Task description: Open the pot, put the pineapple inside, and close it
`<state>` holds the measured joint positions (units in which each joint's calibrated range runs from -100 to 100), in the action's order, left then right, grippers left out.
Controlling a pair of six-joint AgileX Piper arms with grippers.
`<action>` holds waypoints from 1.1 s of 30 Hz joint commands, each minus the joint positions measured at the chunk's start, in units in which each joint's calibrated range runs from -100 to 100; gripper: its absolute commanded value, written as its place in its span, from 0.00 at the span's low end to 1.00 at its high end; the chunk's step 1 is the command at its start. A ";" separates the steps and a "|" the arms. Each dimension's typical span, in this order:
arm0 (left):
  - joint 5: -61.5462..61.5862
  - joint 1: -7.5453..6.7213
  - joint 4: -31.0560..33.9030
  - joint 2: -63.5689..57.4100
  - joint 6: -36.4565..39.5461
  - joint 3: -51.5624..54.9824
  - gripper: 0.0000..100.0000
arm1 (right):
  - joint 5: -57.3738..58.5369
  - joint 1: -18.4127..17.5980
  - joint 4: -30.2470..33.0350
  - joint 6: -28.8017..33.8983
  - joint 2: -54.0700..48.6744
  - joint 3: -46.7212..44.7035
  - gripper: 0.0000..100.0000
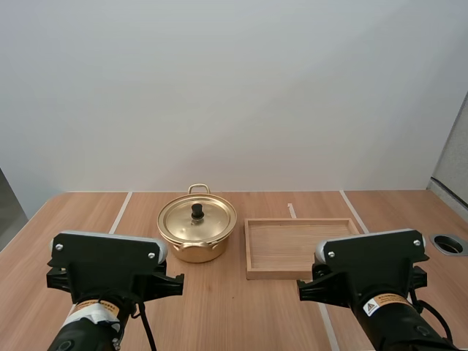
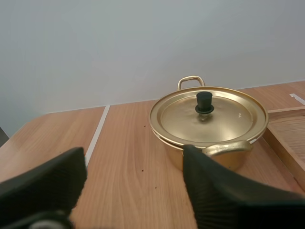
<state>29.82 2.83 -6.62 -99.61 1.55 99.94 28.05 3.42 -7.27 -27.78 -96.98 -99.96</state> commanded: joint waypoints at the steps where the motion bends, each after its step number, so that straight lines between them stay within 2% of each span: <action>1: -0.65 -0.16 -0.10 -0.39 -0.22 0.06 0.09 | 1.40 0.19 -0.93 -1.60 -0.44 -0.04 0.15; 2: -0.65 -0.16 0.00 -0.39 -0.33 0.06 0.00 | 1.40 0.19 -0.93 -1.60 -0.44 -0.04 0.00; 11: -1.00 -0.16 -0.41 -0.39 0.49 0.06 0.00 | 1.23 0.19 -2.94 -1.29 -0.44 -0.04 0.00; 15: -1.01 -0.16 -2.81 -0.39 1.39 0.06 0.00 | 1.79 0.19 -5.62 -1.29 -0.44 -0.04 0.00; 21: -0.10 -0.16 -6.43 -0.39 1.39 0.06 0.00 | 1.62 0.19 -6.09 -1.29 -0.44 -0.04 0.00; 26: -0.50 -0.16 -6.42 -0.39 1.39 0.06 0.00 | 1.62 0.19 -8.58 -1.29 -0.44 -0.04 0.00; 33: -0.50 -0.16 -6.42 -0.39 1.39 0.06 0.00 | 1.62 0.19 -8.71 -1.29 -0.44 -0.04 0.00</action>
<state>29.99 2.83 -12.08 -99.61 2.48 99.94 30.05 3.42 -15.80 -28.87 -96.98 -99.96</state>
